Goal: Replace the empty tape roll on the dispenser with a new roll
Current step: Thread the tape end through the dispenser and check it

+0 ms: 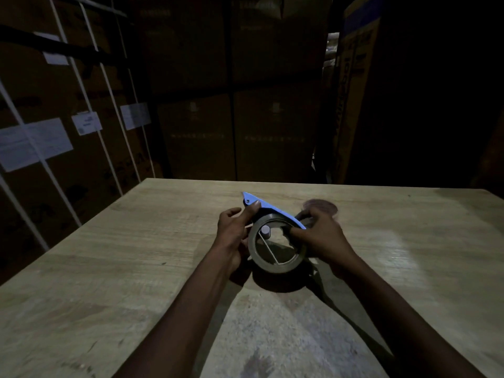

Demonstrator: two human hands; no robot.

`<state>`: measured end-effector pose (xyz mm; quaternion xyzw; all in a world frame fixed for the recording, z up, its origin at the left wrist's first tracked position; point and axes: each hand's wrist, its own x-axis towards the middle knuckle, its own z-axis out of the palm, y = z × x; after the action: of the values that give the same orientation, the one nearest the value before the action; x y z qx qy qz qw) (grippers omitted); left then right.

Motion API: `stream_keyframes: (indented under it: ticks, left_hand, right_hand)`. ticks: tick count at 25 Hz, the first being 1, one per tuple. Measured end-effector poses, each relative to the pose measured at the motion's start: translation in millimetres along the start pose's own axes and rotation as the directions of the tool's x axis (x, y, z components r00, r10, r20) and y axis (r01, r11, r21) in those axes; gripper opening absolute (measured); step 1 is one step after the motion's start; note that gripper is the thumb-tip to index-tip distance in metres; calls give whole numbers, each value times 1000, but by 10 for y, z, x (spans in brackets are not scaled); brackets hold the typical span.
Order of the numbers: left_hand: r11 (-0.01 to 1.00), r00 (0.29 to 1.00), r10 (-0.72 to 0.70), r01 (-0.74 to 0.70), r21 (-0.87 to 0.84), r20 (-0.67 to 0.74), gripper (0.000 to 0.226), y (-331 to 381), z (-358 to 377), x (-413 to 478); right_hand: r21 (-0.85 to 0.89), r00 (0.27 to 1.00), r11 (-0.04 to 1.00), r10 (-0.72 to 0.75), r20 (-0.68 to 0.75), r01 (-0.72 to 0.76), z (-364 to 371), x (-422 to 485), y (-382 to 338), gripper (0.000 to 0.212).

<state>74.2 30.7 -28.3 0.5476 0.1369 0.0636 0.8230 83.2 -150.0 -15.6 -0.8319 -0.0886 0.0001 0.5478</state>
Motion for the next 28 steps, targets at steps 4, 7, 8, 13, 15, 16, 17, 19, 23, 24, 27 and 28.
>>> stream_keyframes:
  ticks: [4, 7, 8, 13, 15, 16, 17, 19, 23, 24, 27, 28]
  left_hand:
    - [997, 997, 68, -69, 17, 39, 93, 22, 12, -44]
    - [993, 986, 114, -117, 19, 122, 93, 20, 11, -27]
    - [991, 979, 125, -129, 16, 161, 92, 11, 13, -21]
    - [976, 937, 204, -215, 10, 282, 75, 16, 43, 6]
    - [967, 943, 214, -241, 80, 257, 74, 51, 21, -6]
    - [963, 947, 206, -241, 120, 247, 76, 59, 2, -18]
    - [960, 951, 196, -236, 152, 239, 78, 59, -12, -31]
    - [957, 957, 183, -225, 181, 224, 82, 49, -24, -56]
    - [961, 964, 173, -211, 179, 204, 64, 47, 3, -68]
    - [962, 964, 171, -208, 177, 202, 60, 44, 12, -68]
    - [963, 962, 175, -212, 166, 209, 59, 34, 33, -68]
    - [962, 961, 180, -217, 168, 209, 60, 41, 37, -77]
  right_hand:
    - [67, 917, 978, 162, 365, -200, -52, 25, -2, 27]
    - [230, 870, 916, 199, 450, -328, -112, -17, -7, 38]
    - [326, 857, 857, 222, 465, -399, -129, -23, -22, 44]
    - [312, 979, 949, -32, 200, -33, -31, -66, -124, 49]
    - [116, 976, 969, -218, 6, 216, 43, -111, -120, 36]
    - [29, 953, 954, -295, -72, 298, 72, -124, -101, 30]
    - [-49, 923, 931, -364, -126, 361, 101, -132, -79, 29]
    - [-144, 875, 892, -449, -182, 428, 147, -137, -58, 34]
    - [-126, 881, 902, -430, -195, 413, 126, -124, -52, 33]
    - [-64, 906, 922, -386, -174, 381, 113, -130, -57, 33]
    - [138, 962, 955, -245, -123, 261, 133, -131, -59, 26]
    - [181, 970, 954, -222, -102, 237, 148, -136, -64, 24]
